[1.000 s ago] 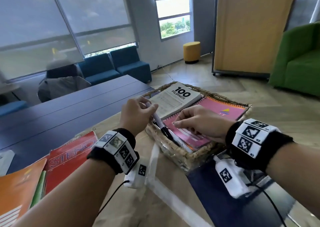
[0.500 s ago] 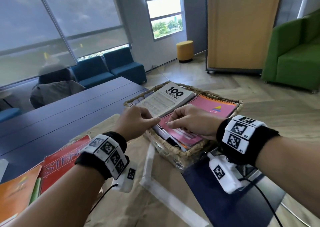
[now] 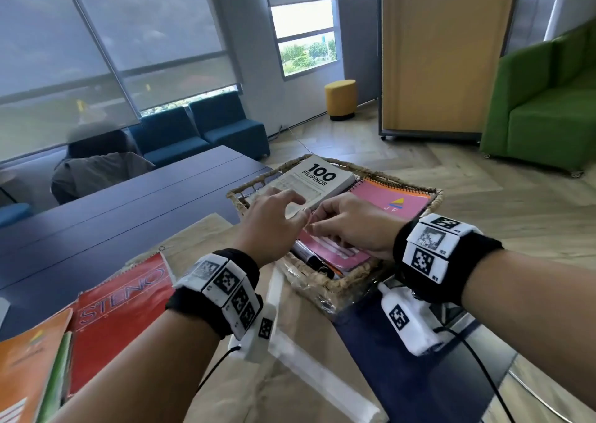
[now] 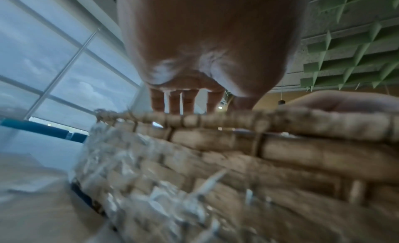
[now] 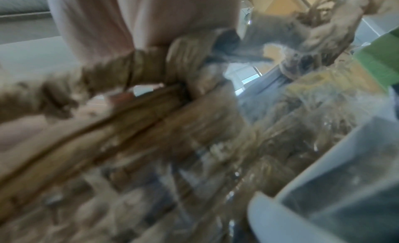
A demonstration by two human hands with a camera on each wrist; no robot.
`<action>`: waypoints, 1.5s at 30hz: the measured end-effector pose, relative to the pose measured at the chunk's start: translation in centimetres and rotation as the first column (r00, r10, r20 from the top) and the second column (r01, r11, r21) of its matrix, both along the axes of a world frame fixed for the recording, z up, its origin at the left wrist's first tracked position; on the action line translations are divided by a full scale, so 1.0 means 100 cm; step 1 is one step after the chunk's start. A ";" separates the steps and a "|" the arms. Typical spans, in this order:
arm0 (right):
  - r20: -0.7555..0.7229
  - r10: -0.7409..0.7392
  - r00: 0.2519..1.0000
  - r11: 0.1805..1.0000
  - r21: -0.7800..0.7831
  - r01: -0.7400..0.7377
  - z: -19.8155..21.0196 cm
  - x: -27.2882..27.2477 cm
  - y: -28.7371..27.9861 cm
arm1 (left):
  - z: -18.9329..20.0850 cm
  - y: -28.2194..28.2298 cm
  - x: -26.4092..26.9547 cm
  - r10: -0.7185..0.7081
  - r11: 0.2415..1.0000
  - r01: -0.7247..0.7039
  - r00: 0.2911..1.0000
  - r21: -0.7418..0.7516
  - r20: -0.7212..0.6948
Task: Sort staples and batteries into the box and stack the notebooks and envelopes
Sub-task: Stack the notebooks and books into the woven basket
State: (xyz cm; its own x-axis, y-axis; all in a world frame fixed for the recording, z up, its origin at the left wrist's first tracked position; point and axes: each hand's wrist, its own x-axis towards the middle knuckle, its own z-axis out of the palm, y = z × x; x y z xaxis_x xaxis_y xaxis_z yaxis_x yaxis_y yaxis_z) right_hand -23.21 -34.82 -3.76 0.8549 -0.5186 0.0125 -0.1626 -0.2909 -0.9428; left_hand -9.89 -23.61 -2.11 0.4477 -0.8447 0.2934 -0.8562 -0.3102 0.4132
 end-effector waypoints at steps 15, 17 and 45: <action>-0.405 0.270 0.873 0.905 -0.202 -0.374 0.054 -0.085 -0.032 | -0.013 -0.009 -0.014 -0.070 0.894 0.018 0.993 0.447 0.099; -0.511 0.275 0.814 0.864 -0.240 -0.442 0.057 -0.092 -0.033 | -0.014 -0.008 -0.014 -0.081 0.894 0.019 0.989 0.448 0.120; -0.455 0.206 0.867 0.758 -0.486 -0.435 0.075 -0.062 0.002 | -0.015 -0.005 -0.011 -0.065 0.912 0.009 0.990 0.411 0.122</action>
